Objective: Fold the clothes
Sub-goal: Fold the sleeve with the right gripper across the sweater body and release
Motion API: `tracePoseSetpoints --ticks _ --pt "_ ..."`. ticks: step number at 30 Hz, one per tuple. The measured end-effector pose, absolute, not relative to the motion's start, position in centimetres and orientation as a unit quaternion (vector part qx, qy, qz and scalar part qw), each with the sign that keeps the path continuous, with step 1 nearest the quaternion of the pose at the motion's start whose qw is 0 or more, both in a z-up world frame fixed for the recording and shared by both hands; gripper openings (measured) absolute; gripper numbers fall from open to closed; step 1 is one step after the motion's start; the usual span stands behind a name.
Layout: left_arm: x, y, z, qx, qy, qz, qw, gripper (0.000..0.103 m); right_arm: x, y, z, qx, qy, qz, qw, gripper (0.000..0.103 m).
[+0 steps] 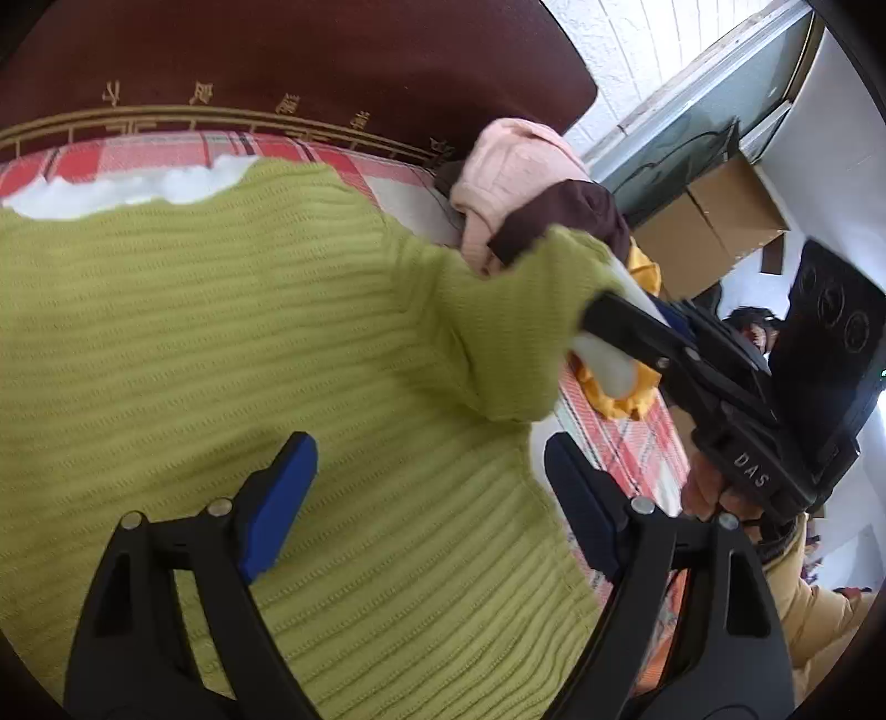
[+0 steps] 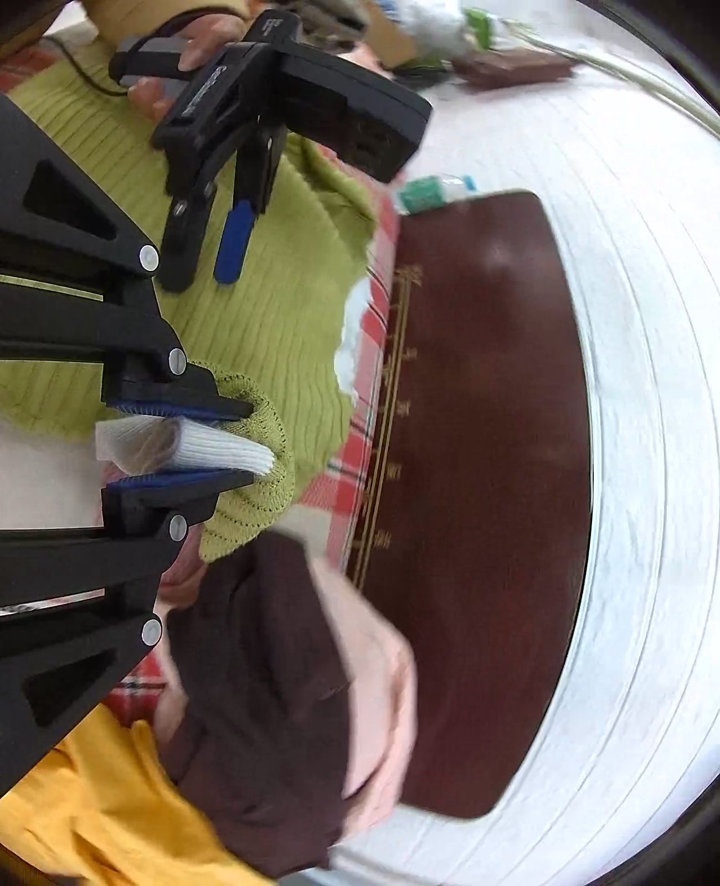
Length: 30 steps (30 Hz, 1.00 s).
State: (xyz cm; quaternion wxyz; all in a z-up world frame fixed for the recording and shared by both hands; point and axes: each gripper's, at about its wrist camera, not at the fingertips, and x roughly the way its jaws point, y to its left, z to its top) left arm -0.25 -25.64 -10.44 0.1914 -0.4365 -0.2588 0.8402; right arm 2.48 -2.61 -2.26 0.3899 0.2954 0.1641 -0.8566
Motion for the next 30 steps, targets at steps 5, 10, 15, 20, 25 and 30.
tracePoseSetpoints --ticks 5,10,15,20,25,30 --pt "2.6 -27.6 -11.4 -0.428 -0.285 0.841 0.167 0.085 4.4 -8.7 -2.1 0.276 0.229 -0.808 0.467 0.043" --pt "5.0 -29.8 -11.5 -0.417 -0.296 0.849 0.138 0.085 4.0 -8.1 -0.8 0.277 0.133 -0.791 0.530 0.053" --pt "4.8 -30.6 -11.1 -0.412 -0.285 0.857 0.120 0.085 1.5 -4.8 -3.3 0.327 0.095 -0.811 0.477 0.055" --pt "4.3 -30.9 -10.7 -0.412 -0.274 0.862 0.110 0.085 1.3 -5.5 -7.7 0.373 0.155 -0.800 0.444 0.055" --pt "6.0 -31.6 -9.9 -0.400 -0.280 0.866 0.105 0.085 2.5 -7.3 -9.5 0.353 0.195 -0.795 0.453 0.055" --pt "11.6 -33.9 -7.6 -0.361 -0.280 0.887 0.068 0.085 2.3 -10.0 -11.8 0.389 0.244 -0.773 0.438 0.056"
